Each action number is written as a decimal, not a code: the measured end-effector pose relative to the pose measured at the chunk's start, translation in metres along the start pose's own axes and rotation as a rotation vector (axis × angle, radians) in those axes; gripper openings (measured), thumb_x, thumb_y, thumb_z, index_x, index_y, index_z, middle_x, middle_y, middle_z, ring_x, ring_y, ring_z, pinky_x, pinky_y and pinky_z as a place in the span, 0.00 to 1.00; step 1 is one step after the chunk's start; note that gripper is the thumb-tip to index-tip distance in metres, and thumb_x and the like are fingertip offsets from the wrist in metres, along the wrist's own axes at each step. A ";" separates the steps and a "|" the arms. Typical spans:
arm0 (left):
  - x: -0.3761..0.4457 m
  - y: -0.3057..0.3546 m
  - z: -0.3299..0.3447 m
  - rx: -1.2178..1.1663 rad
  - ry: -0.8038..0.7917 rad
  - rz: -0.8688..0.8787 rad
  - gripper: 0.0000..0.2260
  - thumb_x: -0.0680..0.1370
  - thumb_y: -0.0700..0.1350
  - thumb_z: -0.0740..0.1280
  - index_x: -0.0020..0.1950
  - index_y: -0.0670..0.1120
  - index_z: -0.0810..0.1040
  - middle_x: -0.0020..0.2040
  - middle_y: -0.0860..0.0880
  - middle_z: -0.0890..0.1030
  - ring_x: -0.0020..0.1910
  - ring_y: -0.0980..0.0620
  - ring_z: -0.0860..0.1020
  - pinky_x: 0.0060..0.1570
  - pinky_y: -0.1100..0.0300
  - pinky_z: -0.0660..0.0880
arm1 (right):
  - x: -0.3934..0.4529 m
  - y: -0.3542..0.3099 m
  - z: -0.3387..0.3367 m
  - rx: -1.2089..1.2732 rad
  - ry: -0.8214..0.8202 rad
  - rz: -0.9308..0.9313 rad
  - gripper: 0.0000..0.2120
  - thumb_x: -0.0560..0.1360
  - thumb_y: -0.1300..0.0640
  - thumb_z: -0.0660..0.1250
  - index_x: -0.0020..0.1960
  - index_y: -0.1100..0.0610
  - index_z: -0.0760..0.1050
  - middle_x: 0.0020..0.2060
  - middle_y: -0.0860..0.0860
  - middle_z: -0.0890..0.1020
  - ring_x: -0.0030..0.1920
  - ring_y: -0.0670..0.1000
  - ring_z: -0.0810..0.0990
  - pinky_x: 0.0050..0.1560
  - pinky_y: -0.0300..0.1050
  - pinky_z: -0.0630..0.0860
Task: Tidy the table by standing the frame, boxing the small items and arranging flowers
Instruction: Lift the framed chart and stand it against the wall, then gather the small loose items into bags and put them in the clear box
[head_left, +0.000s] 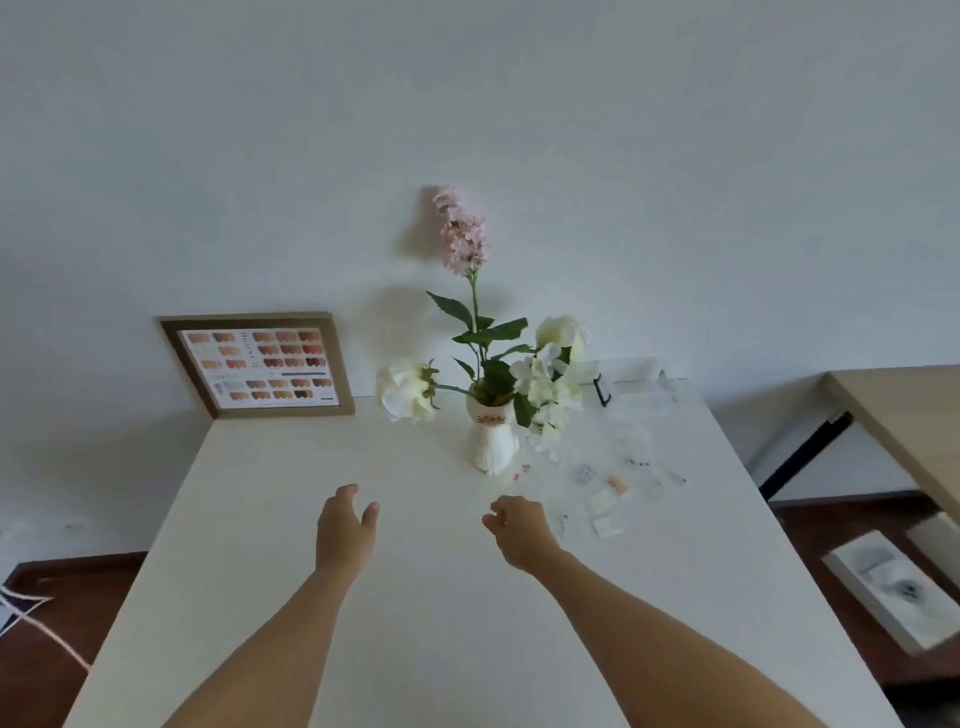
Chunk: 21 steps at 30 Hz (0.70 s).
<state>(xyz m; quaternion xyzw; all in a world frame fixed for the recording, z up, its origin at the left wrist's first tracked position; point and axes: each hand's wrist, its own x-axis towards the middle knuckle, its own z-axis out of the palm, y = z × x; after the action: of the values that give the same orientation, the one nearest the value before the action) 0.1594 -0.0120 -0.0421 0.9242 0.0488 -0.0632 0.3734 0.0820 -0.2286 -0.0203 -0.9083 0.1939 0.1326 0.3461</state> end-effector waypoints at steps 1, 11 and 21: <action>-0.011 0.008 0.016 0.009 -0.039 0.010 0.19 0.77 0.43 0.65 0.67 0.39 0.69 0.64 0.37 0.74 0.61 0.39 0.74 0.62 0.49 0.70 | -0.008 0.018 -0.010 0.008 0.009 0.030 0.14 0.80 0.57 0.59 0.35 0.54 0.71 0.39 0.53 0.74 0.46 0.55 0.74 0.48 0.46 0.72; -0.065 0.091 0.137 0.101 -0.394 0.256 0.18 0.77 0.44 0.65 0.66 0.42 0.70 0.63 0.43 0.76 0.64 0.44 0.72 0.63 0.54 0.70 | -0.035 0.146 -0.072 0.139 0.223 0.301 0.15 0.79 0.57 0.61 0.62 0.63 0.76 0.57 0.58 0.80 0.59 0.57 0.76 0.59 0.46 0.73; -0.064 0.128 0.208 0.285 -0.482 0.385 0.23 0.76 0.42 0.66 0.70 0.43 0.66 0.68 0.45 0.71 0.67 0.44 0.68 0.61 0.53 0.73 | -0.008 0.202 -0.101 0.167 0.328 0.441 0.13 0.79 0.58 0.62 0.60 0.62 0.76 0.55 0.58 0.81 0.55 0.57 0.78 0.49 0.41 0.71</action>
<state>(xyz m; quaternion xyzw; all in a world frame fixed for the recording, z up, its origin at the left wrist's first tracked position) 0.0974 -0.2513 -0.0935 0.9179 -0.2256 -0.2143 0.2463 -0.0037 -0.4336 -0.0602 -0.8218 0.4505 0.0392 0.3467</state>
